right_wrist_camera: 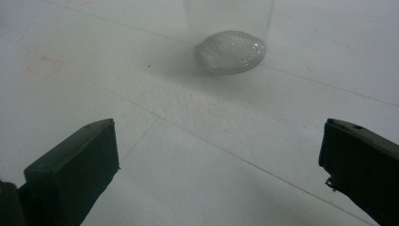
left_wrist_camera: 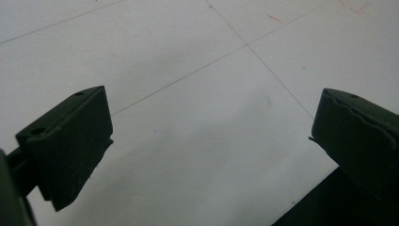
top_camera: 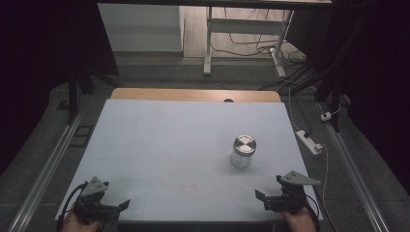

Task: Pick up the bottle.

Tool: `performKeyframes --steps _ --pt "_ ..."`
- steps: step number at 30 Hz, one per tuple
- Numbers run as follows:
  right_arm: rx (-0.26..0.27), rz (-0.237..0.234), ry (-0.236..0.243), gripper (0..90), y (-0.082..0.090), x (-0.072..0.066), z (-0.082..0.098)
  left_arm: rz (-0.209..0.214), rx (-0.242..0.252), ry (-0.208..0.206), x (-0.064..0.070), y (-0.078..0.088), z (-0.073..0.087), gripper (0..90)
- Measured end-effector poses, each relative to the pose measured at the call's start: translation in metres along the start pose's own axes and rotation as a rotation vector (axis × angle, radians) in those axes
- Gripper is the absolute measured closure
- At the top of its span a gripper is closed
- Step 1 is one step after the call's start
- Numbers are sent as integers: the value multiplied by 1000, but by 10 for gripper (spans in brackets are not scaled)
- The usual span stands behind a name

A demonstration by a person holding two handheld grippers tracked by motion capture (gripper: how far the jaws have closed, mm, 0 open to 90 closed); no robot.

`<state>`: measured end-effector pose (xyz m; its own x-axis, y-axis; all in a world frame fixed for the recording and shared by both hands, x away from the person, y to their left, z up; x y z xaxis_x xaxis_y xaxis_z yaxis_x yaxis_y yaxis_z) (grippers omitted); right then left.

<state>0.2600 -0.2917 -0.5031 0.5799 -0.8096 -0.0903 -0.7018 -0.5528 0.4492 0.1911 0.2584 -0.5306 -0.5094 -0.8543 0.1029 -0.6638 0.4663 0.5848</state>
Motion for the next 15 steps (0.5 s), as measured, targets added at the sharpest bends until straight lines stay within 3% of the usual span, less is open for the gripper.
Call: performKeyframes --steps 9,15 --pt "-26 -27 42 0 -2 -4 0 5 0 6 0 0 0 7" --pt "-41 -52 41 0 -4 -4 -1 8 -4 1 0 0 0 8"
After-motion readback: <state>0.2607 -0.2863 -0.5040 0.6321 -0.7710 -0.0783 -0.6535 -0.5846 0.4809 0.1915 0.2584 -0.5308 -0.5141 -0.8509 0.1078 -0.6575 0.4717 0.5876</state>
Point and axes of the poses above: each handheld gripper's, and its own axes: y roughly backward along the jaws, z roughly out of its underside, x roughly to its right, the point moved 1 cm from there along -y, roughly forward along the jaws, and after that the axes turned 11 degrees about x, right-handed, at the moved point
